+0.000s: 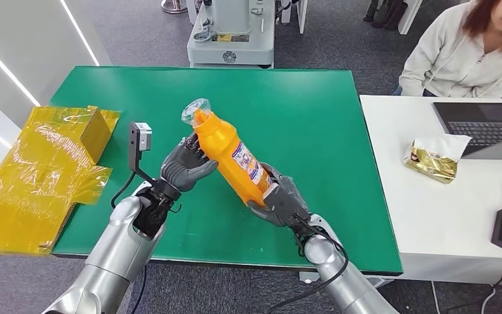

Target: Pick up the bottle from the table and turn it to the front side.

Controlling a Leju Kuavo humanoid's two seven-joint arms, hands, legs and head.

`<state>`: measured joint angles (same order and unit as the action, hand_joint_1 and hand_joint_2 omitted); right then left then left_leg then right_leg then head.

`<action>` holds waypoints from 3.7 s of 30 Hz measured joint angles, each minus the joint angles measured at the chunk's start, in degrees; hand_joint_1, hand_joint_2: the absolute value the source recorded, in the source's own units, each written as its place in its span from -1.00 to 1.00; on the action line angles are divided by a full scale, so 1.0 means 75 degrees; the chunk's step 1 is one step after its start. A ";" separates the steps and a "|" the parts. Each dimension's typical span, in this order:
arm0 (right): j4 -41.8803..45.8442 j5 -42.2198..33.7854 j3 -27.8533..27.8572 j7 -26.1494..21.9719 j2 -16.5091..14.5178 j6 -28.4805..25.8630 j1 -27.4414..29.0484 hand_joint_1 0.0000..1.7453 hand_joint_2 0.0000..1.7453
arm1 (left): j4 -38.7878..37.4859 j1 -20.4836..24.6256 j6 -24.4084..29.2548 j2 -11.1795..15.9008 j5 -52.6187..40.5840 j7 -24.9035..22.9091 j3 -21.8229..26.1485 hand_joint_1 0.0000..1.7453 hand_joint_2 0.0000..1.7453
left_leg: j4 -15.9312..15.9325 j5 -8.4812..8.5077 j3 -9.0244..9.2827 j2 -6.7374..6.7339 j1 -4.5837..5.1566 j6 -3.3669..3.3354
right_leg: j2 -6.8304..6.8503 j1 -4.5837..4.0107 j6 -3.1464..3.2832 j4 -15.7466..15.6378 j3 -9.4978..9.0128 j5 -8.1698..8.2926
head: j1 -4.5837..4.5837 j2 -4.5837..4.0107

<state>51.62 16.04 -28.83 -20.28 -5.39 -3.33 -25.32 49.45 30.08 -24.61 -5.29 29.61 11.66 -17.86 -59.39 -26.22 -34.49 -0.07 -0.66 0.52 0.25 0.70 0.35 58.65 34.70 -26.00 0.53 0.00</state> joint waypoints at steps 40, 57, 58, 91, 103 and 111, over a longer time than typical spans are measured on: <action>0.0517 0.0158 0.0372 0.0104 -0.0126 -0.0014 0.0398 1.00 1.00 | -0.0182 0.0796 0.1908 -0.1054 -0.1731 0.0437 -0.1497 1.00 1.00 | -0.0002 0.0000 -0.0011 0.0002 0.0001 0.0000 | 0.0002 0.0001 -0.0001 0.0000 0.0008 0.0001 | -0.0001 0.0000; 0.1080 0.0060 0.0547 0.0162 -0.0157 0.0031 0.0505 -1.00 1.00 | -0.0621 0.1142 0.2201 -0.1035 -0.3031 0.0970 -0.1567 1.00 1.00 | -0.0002 0.0000 -0.0011 0.0000 0.0000 0.0000 | -0.0001 0.0001 -0.0001 0.0001 0.0013 0.0002 | -0.0001 0.0000; 0.1239 -0.0001 0.0585 0.0129 -0.0152 0.0024 0.0567 -1.00 1.00 | -0.0576 0.1168 0.2430 -0.0967 -0.3283 0.1074 -0.1565 1.00 1.00 | -0.0002 0.0001 -0.0012 0.0000 0.0000 0.0000 | -0.0001 0.0000 -0.0001 0.0002 0.0013 0.0002 | 0.0001 0.0000; 0.5693 -0.0518 0.1211 -0.0644 0.0799 0.0111 0.2265 -1.00 1.00 | -0.1423 0.2338 0.7867 0.1972 -1.4694 -0.0734 -0.1256 1.00 1.00 | 0.0008 0.0002 -0.0014 -0.0019 -0.0001 0.0002 | -0.0023 0.0000 0.0002 0.0007 0.0025 0.0001 | 0.0000 0.0000; 0.6001 -0.0517 0.1674 -0.0627 0.0911 0.0359 0.2514 -1.00 1.00 | -0.1038 0.1470 0.7297 0.3515 -1.5512 -0.2081 -0.2076 1.00 1.00 | 0.0017 -0.0002 -0.0012 -0.0044 -0.0002 0.0009 | -0.0050 0.0000 0.0014 0.0007 0.0038 0.0003 | -0.0001 0.0000; 0.6011 -0.0518 0.1870 -0.0642 0.0914 0.0417 0.2573 -1.00 1.00 | -0.0572 0.0624 0.7114 0.4386 -1.5512 -0.1682 -0.2251 1.00 1.00 | 0.0021 -0.0003 -0.0016 -0.0044 -0.0002 0.0012 | -0.0048 -0.0001 0.0024 0.0008 0.0044 -0.0004 | 0.0001 0.0000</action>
<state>96.71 12.16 -14.80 -25.09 1.46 -0.21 -6.02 45.16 34.76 28.74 27.61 -86.73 -0.96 -34.75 -59.23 -26.25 -34.61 -0.40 -0.67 0.61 -0.11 0.70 0.53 58.71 35.03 -26.02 0.54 0.00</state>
